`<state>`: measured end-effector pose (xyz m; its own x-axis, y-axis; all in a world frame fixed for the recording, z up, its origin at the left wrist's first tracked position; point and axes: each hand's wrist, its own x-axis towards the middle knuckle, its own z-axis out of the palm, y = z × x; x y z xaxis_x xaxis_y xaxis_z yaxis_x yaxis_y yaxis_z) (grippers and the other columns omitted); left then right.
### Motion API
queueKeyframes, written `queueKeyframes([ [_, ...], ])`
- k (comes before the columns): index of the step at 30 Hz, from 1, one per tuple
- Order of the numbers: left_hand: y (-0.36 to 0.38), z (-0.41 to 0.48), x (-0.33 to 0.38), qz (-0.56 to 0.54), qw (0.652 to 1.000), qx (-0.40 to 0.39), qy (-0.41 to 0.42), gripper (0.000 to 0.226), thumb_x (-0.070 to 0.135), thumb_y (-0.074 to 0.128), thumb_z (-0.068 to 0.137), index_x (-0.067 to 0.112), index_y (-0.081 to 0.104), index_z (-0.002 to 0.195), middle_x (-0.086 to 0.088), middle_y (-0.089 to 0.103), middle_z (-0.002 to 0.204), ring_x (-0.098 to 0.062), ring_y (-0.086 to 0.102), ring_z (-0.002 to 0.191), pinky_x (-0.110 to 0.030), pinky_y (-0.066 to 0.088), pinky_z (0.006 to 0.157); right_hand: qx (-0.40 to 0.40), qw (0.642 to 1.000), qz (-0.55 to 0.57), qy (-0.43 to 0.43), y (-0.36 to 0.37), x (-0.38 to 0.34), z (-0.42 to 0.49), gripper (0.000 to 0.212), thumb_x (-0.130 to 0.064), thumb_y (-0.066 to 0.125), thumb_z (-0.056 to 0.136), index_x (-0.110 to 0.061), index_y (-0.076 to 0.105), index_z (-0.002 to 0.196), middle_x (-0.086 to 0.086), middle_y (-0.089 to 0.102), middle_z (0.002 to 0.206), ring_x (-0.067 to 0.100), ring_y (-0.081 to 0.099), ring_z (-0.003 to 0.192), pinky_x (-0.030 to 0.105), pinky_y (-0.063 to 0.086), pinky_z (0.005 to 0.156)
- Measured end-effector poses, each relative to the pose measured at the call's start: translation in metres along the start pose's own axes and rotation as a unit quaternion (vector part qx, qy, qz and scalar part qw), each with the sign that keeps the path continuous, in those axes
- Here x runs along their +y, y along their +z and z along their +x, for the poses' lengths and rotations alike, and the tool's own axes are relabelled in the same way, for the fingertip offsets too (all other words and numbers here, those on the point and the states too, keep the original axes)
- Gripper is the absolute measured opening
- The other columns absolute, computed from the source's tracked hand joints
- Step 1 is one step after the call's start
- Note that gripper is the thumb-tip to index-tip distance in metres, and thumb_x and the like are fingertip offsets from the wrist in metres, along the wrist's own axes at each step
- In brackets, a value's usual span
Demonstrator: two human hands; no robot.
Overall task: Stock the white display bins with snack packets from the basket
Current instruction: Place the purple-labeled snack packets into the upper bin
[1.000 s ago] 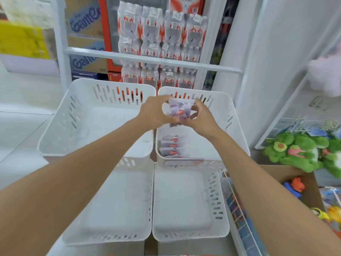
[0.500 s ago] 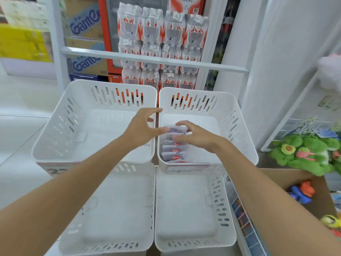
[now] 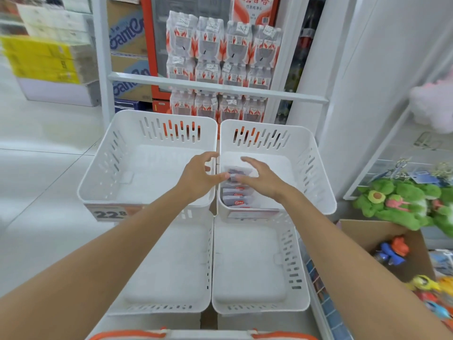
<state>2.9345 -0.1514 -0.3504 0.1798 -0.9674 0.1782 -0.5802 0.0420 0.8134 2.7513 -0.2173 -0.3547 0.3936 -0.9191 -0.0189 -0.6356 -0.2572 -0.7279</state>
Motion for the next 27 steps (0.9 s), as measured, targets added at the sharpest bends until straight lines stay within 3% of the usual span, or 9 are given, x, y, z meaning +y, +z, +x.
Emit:
queueKeyframes([
  [5, -0.016, -0.022, 0.018, 0.028, 0.998, -0.039, -0.033, 0.067, 0.039, 0.074, 0.082, 0.021, 0.045, 0.140, -0.005, 0.050, 0.139, -0.022, 0.053, 0.117, -0.039, 0.046, 0.101, 0.050, 0.998, 0.022, 0.008, -0.011, -0.009, -0.025, 0.057, -0.032, 0.059, 0.095, -0.023, 0.038, 0.148, 0.003, 0.032, 0.156, 0.022, 0.031, 0.142, 0.026, 0.028, 0.105],
  [11, -0.013, -0.018, 0.024, 0.008, 0.999, -0.034, -0.017, 0.071, 0.032, 0.073, 0.084, 0.023, 0.038, 0.146, -0.003, 0.045, 0.146, -0.024, 0.051, 0.123, -0.043, 0.045, 0.104, -0.003, 1.000, 0.002, 0.021, -0.012, -0.008, -0.014, 0.068, -0.039, 0.057, 0.096, -0.030, 0.023, 0.153, -0.001, 0.020, 0.161, 0.023, 0.024, 0.146, 0.038, 0.028, 0.112],
  [14, -0.008, -0.007, 0.016, -0.022, 0.998, -0.055, -0.009, 0.067, 0.030, 0.074, 0.084, 0.023, 0.043, 0.142, 0.007, 0.051, 0.135, -0.021, 0.056, 0.115, -0.041, 0.046, 0.100, -0.048, 0.997, 0.023, 0.052, -0.003, 0.002, 0.006, 0.079, -0.050, 0.062, 0.090, -0.034, 0.017, 0.153, -0.001, 0.019, 0.161, 0.026, 0.027, 0.144, 0.043, 0.029, 0.114],
  [16, -0.006, 0.001, 0.007, -0.045, 0.997, -0.064, 0.001, 0.062, 0.028, 0.075, 0.082, 0.026, 0.048, 0.138, 0.009, 0.055, 0.132, -0.021, 0.060, 0.110, -0.039, 0.050, 0.095, -0.088, 0.994, 0.028, 0.056, 0.002, 0.009, 0.016, 0.077, -0.051, 0.064, 0.088, -0.036, 0.021, 0.151, 0.000, 0.025, 0.159, 0.025, 0.033, 0.141, 0.043, 0.034, 0.113],
  [18, -0.006, 0.005, 0.000, -0.062, 0.996, -0.064, 0.007, 0.061, 0.025, 0.076, 0.082, 0.028, 0.050, 0.137, 0.013, 0.055, 0.126, -0.015, 0.060, 0.100, -0.028, 0.050, 0.083, -0.118, 0.993, 0.011, 0.028, 0.003, 0.014, 0.020, 0.069, -0.046, 0.064, 0.090, -0.032, 0.030, 0.149, -0.003, 0.032, 0.154, 0.021, 0.036, 0.138, 0.038, 0.036, 0.110],
  [21, -0.004, 0.007, -0.007, -0.078, 0.994, -0.067, 0.024, 0.059, 0.023, 0.074, 0.083, 0.029, 0.050, 0.137, 0.016, 0.054, 0.119, -0.008, 0.058, 0.089, -0.017, 0.046, 0.071, -0.073, 0.996, 0.043, -0.009, -0.004, 0.017, 0.022, 0.054, -0.039, 0.069, 0.088, -0.029, 0.050, 0.138, -0.007, 0.045, 0.142, 0.016, 0.044, 0.129, 0.033, 0.037, 0.105],
  [24, -0.002, 0.006, -0.006, -0.078, 0.995, -0.065, 0.024, 0.060, 0.026, 0.074, 0.083, 0.030, 0.049, 0.137, 0.014, 0.054, 0.122, -0.014, 0.058, 0.097, -0.022, 0.047, 0.075, -0.034, 0.997, 0.064, 0.000, -0.006, 0.019, 0.028, 0.044, -0.033, 0.067, 0.091, -0.028, 0.056, 0.133, 0.001, 0.052, 0.139, 0.019, 0.056, 0.117, 0.040, 0.043, 0.107],
  [27, -0.004, 0.005, -0.007, -0.076, 0.995, -0.063, 0.012, 0.064, 0.030, 0.074, 0.082, 0.031, 0.047, 0.139, 0.010, 0.054, 0.132, -0.018, 0.057, 0.105, -0.033, 0.051, 0.085, -0.010, 0.991, 0.131, 0.023, -0.010, 0.022, 0.027, 0.051, -0.033, 0.068, 0.090, -0.026, 0.052, 0.137, 0.013, 0.061, 0.122, 0.022, 0.064, 0.106, 0.036, 0.051, 0.099],
])
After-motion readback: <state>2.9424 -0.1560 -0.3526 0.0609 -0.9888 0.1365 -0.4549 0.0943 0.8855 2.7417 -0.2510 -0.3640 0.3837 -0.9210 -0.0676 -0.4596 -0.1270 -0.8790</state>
